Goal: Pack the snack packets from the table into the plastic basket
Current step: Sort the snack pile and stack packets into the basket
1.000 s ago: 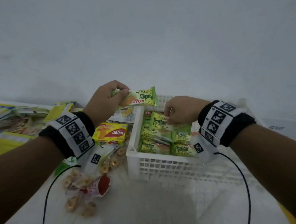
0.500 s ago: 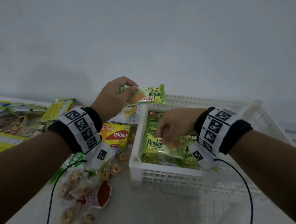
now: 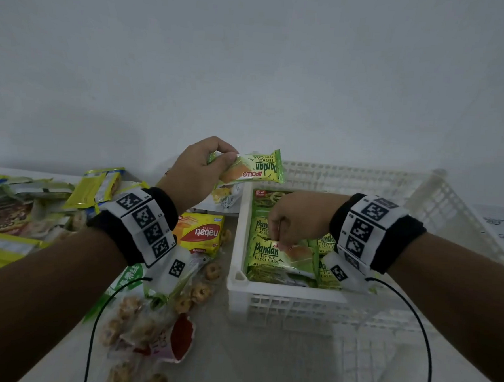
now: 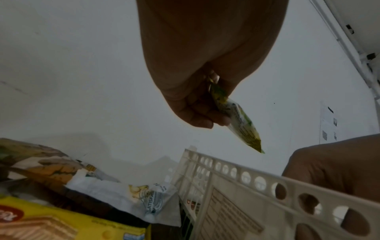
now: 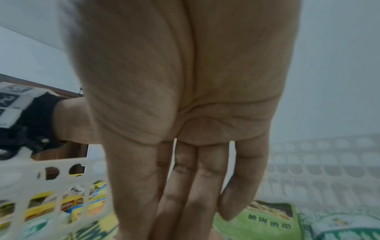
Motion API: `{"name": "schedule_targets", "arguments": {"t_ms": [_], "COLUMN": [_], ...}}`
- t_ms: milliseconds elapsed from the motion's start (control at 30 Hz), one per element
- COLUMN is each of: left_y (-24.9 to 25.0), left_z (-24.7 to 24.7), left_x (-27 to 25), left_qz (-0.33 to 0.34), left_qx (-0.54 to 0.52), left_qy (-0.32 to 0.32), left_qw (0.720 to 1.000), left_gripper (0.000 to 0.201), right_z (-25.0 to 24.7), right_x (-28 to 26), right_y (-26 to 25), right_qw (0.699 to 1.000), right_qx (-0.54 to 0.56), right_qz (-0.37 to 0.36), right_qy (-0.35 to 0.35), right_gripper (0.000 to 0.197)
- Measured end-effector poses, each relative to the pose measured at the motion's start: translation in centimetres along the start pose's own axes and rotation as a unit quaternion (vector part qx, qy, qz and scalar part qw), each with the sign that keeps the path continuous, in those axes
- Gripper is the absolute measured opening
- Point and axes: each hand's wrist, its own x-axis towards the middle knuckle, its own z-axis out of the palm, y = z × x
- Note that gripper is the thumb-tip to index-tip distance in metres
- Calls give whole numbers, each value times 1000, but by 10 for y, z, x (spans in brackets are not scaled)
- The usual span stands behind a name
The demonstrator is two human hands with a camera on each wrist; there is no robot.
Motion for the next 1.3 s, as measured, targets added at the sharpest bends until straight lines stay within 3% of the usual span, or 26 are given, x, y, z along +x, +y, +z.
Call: {"name": "schedule_targets", "arguments": {"t_ms": [200, 300, 400, 467, 600, 667, 733, 867, 1000, 1167, 1300], "left_y": [-5, -4, 1, 9, 25, 28, 30, 26, 6, -4, 5], "left_z": [2, 5, 9, 12, 21, 26, 29, 28, 26, 37, 52], "left_x": [0, 1, 4, 3, -1, -3, -5, -4, -6, -13, -20], "left_qz": [-8, -17, -43, -60, -71, -57, -42, 7, -10, -91, -148], "left_qx": [-2, -9, -50, -99, -150, -130, -90, 56, 190, 175, 68], "left_qy": [-3, 5, 8, -11, -118, -173, -195, -202, -155, -142, -202], "left_qw": [1000, 1000, 998, 993, 979, 975, 976, 978, 969, 970, 966], "left_gripper": [13, 12, 13, 14, 20, 30, 33, 25, 48, 77, 99], "right_z": [-5, -15, -20, -21, -19, -19, -22, -28, -21, -19, -17], "right_x": [-8, -18, -19, -19, -14, -13, -16, -21, -27, -36, -49], "right_y": [1, 5, 12, 15, 17, 16, 16, 26, 44, 73, 90], "right_qw": [997, 988, 960, 945, 895, 851, 834, 864, 904, 931, 971], "right_qx": [16, 42, 49, 95, 281, 388, 425, 363, 268, 220, 181], "right_qz": [-9, 3, 56, 81, 77, 26, -28, -25, 4, 51, 36], "right_qy": [77, 148, 268, 302, 339, 352, 350, 348, 334, 286, 151], "right_gripper": [9, 31, 65, 75, 58, 42, 29, 28, 26, 25, 22]}}
